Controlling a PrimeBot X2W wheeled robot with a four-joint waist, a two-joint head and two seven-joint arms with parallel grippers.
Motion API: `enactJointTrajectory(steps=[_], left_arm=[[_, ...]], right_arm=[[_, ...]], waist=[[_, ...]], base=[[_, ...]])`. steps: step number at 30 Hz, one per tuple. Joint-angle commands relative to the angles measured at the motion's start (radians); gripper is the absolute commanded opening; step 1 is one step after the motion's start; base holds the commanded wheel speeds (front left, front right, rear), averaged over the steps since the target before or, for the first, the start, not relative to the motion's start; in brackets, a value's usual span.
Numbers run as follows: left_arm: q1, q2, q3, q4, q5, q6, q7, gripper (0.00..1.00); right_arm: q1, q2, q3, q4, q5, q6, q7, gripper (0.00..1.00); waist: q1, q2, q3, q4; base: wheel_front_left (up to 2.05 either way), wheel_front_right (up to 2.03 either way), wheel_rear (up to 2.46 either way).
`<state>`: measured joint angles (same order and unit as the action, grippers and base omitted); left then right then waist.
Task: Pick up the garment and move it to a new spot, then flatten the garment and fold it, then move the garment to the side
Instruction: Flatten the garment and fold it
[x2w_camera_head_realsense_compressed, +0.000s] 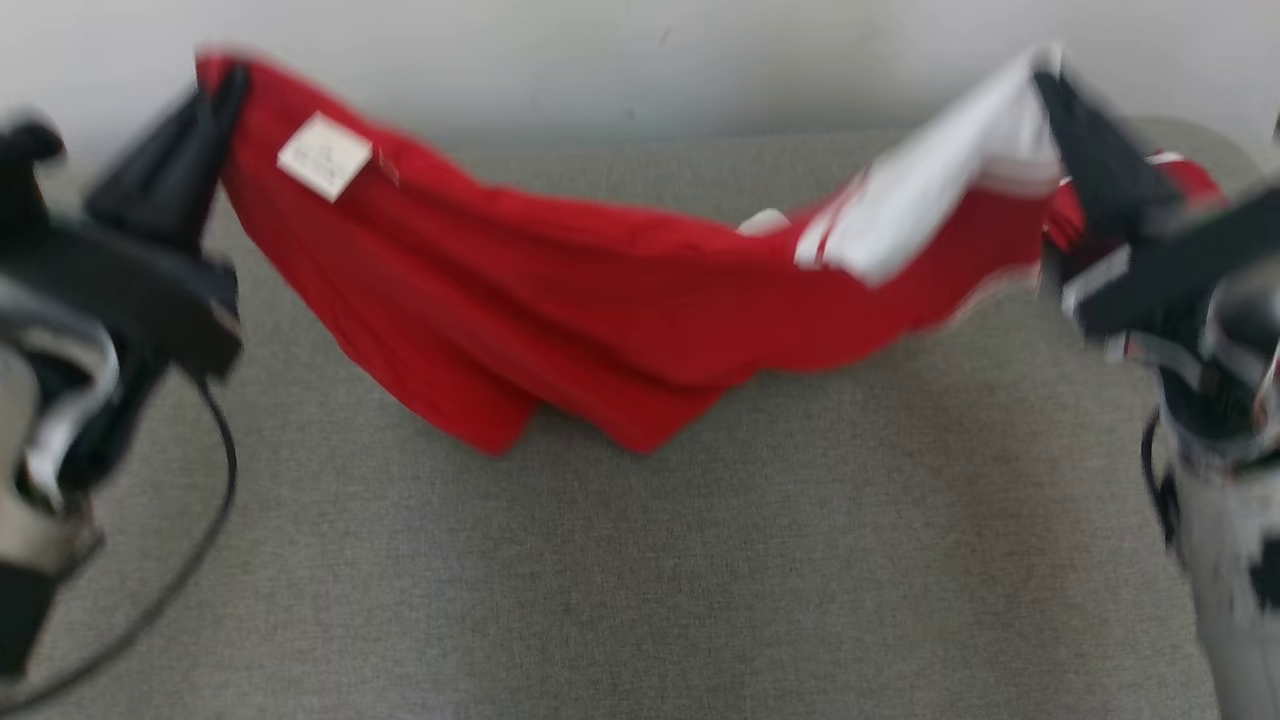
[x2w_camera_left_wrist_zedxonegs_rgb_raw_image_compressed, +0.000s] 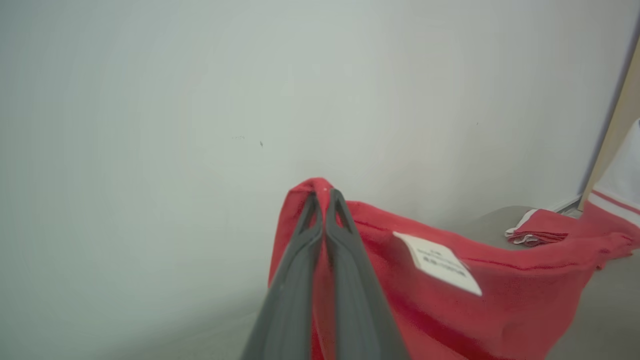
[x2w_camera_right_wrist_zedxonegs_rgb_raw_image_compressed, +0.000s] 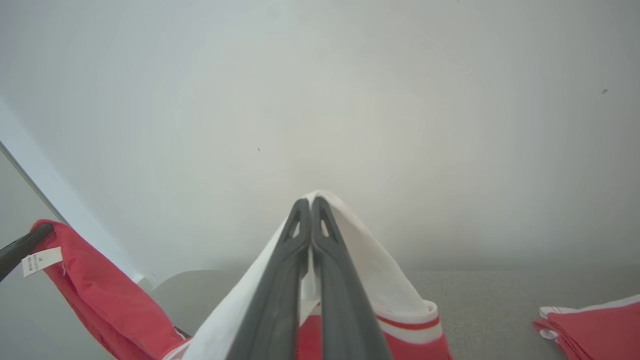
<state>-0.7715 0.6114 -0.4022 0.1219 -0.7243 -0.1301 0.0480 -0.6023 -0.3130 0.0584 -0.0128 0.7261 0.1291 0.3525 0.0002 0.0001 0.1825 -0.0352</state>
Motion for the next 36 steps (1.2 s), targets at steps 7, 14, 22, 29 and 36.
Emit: enactJointTrajectory(steps=[7,14,22,29,36], left_arm=[[-0.404,0.016,-0.102,0.188,-0.143,0.001,-0.002,0.0],[-0.693,0.032,-0.191,0.329,-0.207,0.001,-0.032,0.0],[-0.919,0.02,-0.275,0.448,-0.265,0.001,-0.092,0.0],[-0.998,-0.001,-0.353,0.511,-0.297,0.001,-0.16,0.0],[-1.023,0.015,-0.446,0.557,-0.348,0.001,-0.203,0.0]], right_arm=[[-0.513,0.031,0.016,0.286,0.025,0.003,0.021,0.0],[-0.894,0.054,0.01,0.584,-0.038,0.003,-0.023,0.0],[-1.149,0.076,0.012,0.813,-0.119,0.003,-0.132,0.0],[-1.237,0.103,0.029,0.909,-0.142,0.003,-0.199,0.0],[-1.251,0.079,0.096,0.924,-0.11,0.003,-0.215,0.0]], waist=[[-0.0002,-0.0001,0.173,0.004],[-0.0002,-0.0001,0.231,-0.001],[-0.0002,-0.0001,0.27,-0.012],[-0.0002,-0.0001,0.305,-0.01],[-0.0002,-0.0001,0.321,-0.009]], base=[[0.0,0.0,0.0],[0.0,0.0,0.0],[0.0,0.0,0.0],[0.0,0.0,0.0],[0.0,0.0,0.0]])
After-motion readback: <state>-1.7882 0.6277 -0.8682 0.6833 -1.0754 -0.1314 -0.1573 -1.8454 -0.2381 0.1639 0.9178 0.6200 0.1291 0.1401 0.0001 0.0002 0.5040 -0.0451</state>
